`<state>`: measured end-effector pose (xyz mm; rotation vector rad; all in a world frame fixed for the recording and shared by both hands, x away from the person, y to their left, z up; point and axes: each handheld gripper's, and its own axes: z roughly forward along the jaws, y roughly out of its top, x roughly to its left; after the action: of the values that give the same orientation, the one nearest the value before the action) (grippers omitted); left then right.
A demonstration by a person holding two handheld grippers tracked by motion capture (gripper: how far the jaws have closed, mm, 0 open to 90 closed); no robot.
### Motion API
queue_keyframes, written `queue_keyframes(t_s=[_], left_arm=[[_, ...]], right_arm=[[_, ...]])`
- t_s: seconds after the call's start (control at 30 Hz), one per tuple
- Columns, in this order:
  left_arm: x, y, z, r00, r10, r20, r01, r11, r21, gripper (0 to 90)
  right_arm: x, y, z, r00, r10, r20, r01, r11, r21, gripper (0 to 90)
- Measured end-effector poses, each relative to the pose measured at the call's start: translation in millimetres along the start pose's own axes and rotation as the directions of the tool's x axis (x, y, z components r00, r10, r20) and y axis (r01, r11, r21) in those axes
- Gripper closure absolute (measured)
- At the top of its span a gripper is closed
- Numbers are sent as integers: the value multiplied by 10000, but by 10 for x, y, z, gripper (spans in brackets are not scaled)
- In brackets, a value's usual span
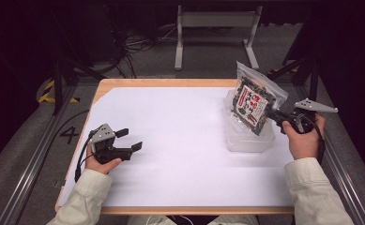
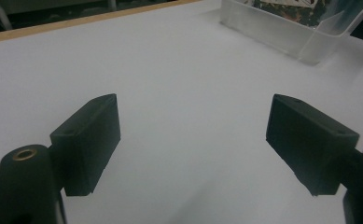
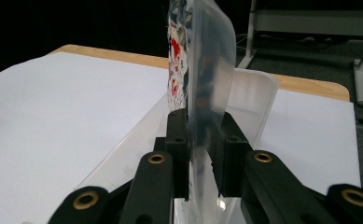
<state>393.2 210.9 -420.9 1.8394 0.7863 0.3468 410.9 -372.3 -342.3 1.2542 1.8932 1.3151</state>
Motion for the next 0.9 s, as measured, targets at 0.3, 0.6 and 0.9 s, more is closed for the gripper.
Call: queue_keyframes(t_s=[0.3, 0.6, 0.9], left_arm=[[8, -2, -8, 10000, 40, -12, -40, 10000, -3, 184], [4, -7, -7, 10000, 4, -9, -4, 10000, 26, 184], [-29, -6, -15, 10000, 73, 62, -74, 10000, 53, 184]], right_arm=[[-26, -75, -18, 10000, 42, -26, -43, 9999, -151, 782], [-41, -95, -31, 9999, 59, -122, -61, 9998, -178, 780], [-23, -79, -49, 9996, 12, -287, -19, 9997, -250, 700]])
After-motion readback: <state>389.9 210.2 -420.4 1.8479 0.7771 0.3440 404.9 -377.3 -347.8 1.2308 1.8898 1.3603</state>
